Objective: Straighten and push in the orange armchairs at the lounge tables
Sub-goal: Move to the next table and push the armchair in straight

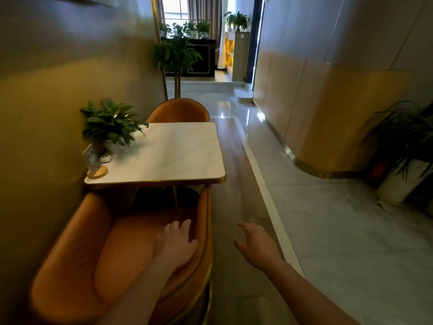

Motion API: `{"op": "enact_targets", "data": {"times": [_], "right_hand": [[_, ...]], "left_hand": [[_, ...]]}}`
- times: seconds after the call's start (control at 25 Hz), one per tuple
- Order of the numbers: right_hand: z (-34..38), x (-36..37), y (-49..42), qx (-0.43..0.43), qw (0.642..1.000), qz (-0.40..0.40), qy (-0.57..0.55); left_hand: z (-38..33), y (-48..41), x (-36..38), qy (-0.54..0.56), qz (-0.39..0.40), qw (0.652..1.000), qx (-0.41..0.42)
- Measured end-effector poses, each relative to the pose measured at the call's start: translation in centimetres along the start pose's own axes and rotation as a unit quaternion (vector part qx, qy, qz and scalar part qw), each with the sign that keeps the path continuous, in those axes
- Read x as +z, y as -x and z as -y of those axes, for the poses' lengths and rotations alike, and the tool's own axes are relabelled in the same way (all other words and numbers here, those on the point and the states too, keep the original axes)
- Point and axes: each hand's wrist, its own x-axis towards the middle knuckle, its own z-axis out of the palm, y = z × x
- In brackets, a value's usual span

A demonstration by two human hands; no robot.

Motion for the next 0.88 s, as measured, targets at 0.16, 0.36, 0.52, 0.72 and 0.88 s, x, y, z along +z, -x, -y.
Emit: {"op": "enact_targets", "data": {"times": [0.16, 0.36, 0.52, 0.72, 0.88], "right_hand": [[-6.0, -5.9, -2.5, -0.017, 0.999, 0.01, 0.025], [-11.0, -11.3, -7.1, -0.041, 0.998, -0.003, 0.037], [-13.8, -13.2, -11.2, -0.051, 0.998, 0.002, 0.039], [-18.7, -16.1, -20.8, -0.054, 0.996, 0.006, 0.074], [-21.2, -19.0, -29.8, -0.055, 0.993, 0.002, 0.1]], "left_hand": [[-8.2, -3.1, 0.4, 0.005, -0.025, 1.0, 0.013], [-15.9, -8.4, 0.3, -0.02, -0.053, 0.998, 0.004], [-19.5, -13.7, 0.0, -0.043, -0.069, 0.997, 0.011], [-22.9, -23.6, -0.8, -0.017, -0.076, 0.997, 0.006], [-25.1, -32.7, -2.1, -0.002, -0.072, 0.997, -0.004]]}}
